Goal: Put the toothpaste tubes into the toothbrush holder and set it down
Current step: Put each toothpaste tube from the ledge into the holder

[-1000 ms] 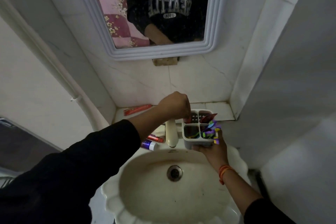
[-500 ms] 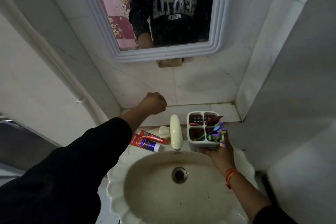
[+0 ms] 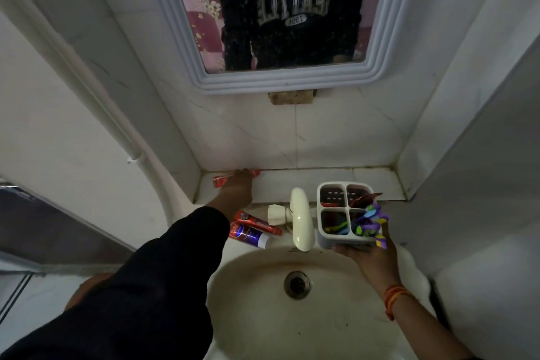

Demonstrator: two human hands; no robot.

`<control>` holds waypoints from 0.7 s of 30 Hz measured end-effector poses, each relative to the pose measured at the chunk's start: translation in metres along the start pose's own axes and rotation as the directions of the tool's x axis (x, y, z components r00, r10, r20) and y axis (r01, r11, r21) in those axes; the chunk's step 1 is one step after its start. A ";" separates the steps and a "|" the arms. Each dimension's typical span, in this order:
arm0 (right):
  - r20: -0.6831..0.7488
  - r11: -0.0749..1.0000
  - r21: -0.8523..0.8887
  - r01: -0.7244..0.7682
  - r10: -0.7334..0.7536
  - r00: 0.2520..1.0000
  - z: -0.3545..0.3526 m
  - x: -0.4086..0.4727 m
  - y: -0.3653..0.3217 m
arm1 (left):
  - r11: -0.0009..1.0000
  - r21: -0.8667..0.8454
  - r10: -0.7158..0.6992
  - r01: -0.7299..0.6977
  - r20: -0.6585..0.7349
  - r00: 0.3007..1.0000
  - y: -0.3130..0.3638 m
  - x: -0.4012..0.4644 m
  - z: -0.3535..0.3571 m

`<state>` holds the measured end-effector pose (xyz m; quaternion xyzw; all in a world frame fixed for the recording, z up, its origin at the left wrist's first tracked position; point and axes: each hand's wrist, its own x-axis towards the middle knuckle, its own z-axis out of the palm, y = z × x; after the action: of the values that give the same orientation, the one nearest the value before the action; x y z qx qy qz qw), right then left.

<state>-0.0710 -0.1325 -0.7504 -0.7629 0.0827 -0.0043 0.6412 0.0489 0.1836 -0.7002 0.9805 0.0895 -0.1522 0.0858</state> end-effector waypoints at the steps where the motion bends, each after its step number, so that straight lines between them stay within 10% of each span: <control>1: 0.001 1.000 -0.013 -0.004 0.004 1.000 0.000 0.000 0.000 | 0.998 0.061 0.009 -0.006 -0.049 0.999 -0.002 -0.001 0.001; 8: -0.024 0.996 -0.086 -0.030 0.028 0.999 -0.003 -0.004 -0.005 | 0.949 0.287 0.167 -0.132 -0.101 0.981 -0.012 -0.002 -0.002; 21: -0.045 0.998 -0.059 -0.013 0.010 0.999 0.000 -0.006 -0.010 | 0.858 -0.007 0.505 -0.514 -0.177 0.845 0.079 -0.057 -0.102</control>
<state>-0.0761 -0.1301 -0.7404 -0.7808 0.1014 -0.0153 0.6162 0.0403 0.1187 -0.5752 0.9757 -0.1628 -0.0378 0.1418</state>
